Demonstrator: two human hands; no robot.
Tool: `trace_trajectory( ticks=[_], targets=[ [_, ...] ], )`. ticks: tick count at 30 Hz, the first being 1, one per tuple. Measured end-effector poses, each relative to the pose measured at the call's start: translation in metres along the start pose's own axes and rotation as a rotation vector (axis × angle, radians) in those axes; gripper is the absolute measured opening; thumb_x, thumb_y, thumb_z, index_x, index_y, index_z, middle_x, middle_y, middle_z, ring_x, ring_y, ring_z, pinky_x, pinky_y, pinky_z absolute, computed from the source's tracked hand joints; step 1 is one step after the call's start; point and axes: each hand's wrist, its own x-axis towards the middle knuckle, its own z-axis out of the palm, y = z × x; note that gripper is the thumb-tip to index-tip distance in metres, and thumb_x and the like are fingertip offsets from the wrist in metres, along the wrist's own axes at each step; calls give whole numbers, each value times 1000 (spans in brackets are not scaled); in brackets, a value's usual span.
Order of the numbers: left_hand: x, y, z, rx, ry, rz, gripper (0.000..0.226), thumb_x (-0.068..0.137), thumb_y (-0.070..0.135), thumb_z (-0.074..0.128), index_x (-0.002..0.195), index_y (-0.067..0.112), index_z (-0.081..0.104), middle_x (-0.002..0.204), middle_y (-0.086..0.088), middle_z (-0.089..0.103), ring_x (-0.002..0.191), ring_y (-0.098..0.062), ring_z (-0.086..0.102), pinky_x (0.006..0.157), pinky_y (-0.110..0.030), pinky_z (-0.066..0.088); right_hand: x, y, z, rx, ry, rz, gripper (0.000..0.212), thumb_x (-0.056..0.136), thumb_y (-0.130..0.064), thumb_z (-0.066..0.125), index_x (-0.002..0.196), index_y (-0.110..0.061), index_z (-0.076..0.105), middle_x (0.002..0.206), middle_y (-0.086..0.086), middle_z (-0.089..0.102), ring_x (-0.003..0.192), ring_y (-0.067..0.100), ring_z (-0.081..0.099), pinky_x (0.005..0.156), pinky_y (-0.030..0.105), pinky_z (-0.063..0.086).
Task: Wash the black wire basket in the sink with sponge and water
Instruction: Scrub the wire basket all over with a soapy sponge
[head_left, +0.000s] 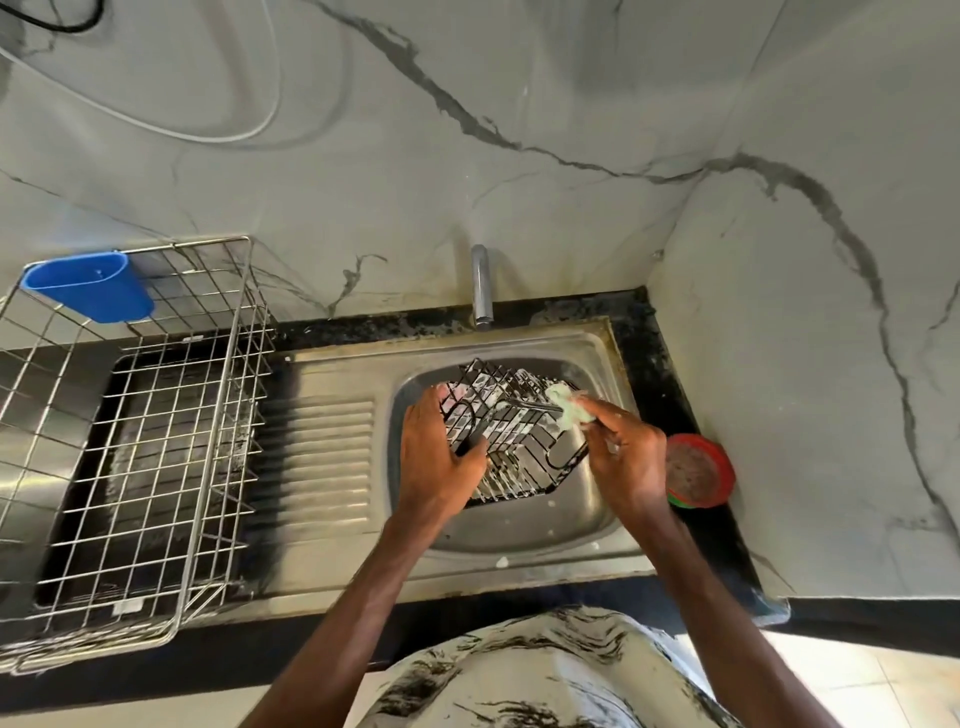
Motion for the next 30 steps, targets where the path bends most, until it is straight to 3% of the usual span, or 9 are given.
trace_trajectory(
  ticks=[4,7,10,13,15,17,22,25,30],
  targets=[
    [2,-6,-2,-18,-17,36,61,76,23,74,133,11,55,122,1,65,112,-18,60,100,-46,52,-1,-27,15,-27,-22,-260,44,83,15,60,120,-7,72,123,8,70,118,16,66,96,14,51],
    [4,-16,-5,-95,-27,-7,66,74,31,68,135,9,53,122,-7,67,109,-22,65,95,-37,56,4,4,9,-106,-7,-188,43,84,15,60,118,-9,73,121,12,71,113,17,68,92,6,48],
    [1,-15,-10,-221,-14,-26,57,76,4,69,131,2,55,107,-11,69,86,-10,66,71,-13,52,8,43,-3,-124,8,-39,50,85,20,58,121,-12,71,121,9,72,112,19,70,97,17,53],
    [2,-20,-17,-329,7,-23,53,69,3,64,122,3,57,92,-5,65,76,-3,61,63,-18,50,13,55,-12,-62,44,57,48,85,21,55,120,-7,72,122,6,71,110,7,69,94,17,54],
    [5,-27,-19,-407,23,-48,46,68,3,61,114,4,57,87,-15,61,75,-10,57,64,-26,49,13,58,-12,67,42,242,44,87,17,61,122,-7,71,118,5,72,96,-7,69,83,11,54],
    [9,-34,-19,-537,39,-100,40,70,2,57,110,-4,55,90,-24,57,82,-22,56,73,-29,49,11,56,-5,277,28,392,44,86,13,67,125,-9,68,107,2,77,80,4,70,75,21,57],
    [17,-37,-20,-649,111,-125,48,69,1,51,113,-17,52,97,-17,60,91,-21,60,82,-29,50,34,30,-4,569,141,412,44,88,10,68,128,-8,66,125,4,71,111,24,71,90,41,59],
    [16,-31,-21,-571,116,-44,44,67,-1,51,109,-12,53,91,-4,60,81,-6,58,75,-18,48,60,16,-5,367,161,271,39,89,3,71,125,-9,68,125,4,70,109,14,71,88,32,60],
    [8,-27,-16,-545,61,23,45,67,-1,54,106,21,59,84,11,60,76,-12,52,69,-25,46,64,10,6,136,270,262,35,86,1,75,118,-11,72,113,1,74,84,-10,70,71,16,60]
  ],
)
